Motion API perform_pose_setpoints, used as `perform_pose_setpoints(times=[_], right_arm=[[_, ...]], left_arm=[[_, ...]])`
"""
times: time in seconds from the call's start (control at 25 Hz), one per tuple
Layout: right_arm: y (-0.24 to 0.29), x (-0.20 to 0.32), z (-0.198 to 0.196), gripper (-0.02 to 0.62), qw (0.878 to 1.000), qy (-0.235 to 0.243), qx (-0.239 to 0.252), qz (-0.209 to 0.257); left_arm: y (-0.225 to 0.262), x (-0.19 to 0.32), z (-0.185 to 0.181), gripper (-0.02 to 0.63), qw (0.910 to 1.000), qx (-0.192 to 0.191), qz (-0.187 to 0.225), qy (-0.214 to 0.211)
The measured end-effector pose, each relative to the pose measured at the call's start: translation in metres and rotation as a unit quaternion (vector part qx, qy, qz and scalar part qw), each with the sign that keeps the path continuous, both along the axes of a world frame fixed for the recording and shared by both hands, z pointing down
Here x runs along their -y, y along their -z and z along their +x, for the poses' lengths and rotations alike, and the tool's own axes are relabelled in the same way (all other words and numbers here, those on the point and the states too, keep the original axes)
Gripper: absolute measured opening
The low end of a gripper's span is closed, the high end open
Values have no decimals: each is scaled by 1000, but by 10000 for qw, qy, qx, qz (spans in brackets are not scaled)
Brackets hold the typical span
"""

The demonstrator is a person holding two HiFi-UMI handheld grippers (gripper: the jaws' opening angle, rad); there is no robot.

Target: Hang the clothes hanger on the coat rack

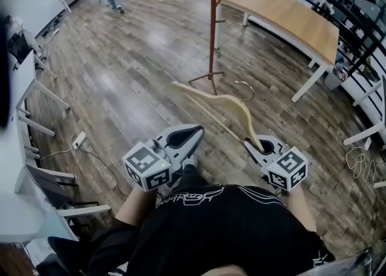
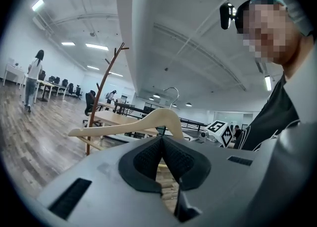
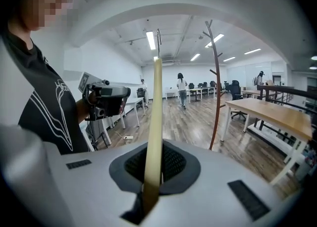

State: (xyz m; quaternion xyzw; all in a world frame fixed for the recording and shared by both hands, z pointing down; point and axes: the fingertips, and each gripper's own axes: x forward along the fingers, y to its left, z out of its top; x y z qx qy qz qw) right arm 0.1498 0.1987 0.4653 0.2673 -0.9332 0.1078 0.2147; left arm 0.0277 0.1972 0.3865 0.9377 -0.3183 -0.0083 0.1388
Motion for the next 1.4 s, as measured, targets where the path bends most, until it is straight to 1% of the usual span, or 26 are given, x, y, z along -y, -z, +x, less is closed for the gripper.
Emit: perform_pose_setpoints(times=[0.24, 0.4, 0.56, 0.76, 0.92, 1.04, 1.2, 1.4], right_arm=[[-8, 61, -14, 38, 9995, -180, 162, -182], [-10, 108, -32, 38, 9990, -324, 191, -222], [-4, 155, -58, 38, 9986, -416, 198, -264], [-1, 210, -97, 38, 9987, -460, 108, -212], [0, 243, -122, 38, 9984, -553, -5, -123], [2, 260, -133, 38, 9979, -623, 57, -143], [7, 276, -132, 40, 9974, -713, 44, -115], [9, 307, -125, 38, 9969, -768, 125, -100]], left_arm=[[-11, 68, -10, 8, 9995, 82, -207, -201], [-14, 117, -24, 8, 9988, 150, -290, -362], [-11, 167, -50, 8, 9982, 141, -358, -461], [-9, 222, -94, 8, 9983, 77, -367, -451], [-10, 251, -128, 8, 9986, 79, -314, -418], [-12, 265, -144, 8, 9987, 14, -313, -401], [-16, 278, -148, 8, 9984, -52, -362, -420], [-16, 304, -142, 8, 9984, -4, -378, -415]])
